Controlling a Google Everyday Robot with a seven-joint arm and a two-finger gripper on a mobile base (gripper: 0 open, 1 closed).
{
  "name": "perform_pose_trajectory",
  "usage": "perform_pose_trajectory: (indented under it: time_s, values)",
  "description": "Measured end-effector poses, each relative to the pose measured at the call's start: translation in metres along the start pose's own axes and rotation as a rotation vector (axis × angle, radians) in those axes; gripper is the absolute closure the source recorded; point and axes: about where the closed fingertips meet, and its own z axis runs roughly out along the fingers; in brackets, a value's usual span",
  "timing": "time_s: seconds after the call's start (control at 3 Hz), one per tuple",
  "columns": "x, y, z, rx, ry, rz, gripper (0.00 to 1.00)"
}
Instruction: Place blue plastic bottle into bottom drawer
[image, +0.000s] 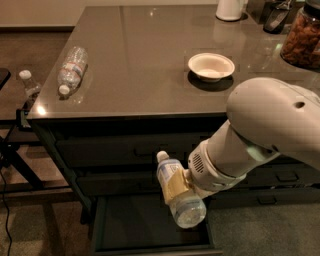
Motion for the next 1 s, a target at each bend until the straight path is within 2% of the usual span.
perform_pose_trajectory:
  time_s: [0.33,0.67,1.0]
  values:
    - [0.0,0.0,0.0,0.0,0.0,0.0,1.0]
    - [0.014,-0.007,0.03,-0.032,0.045,0.05,1.0]
    - [0.037,-0.026,0.078,-0.041,0.087,0.132,1.0]
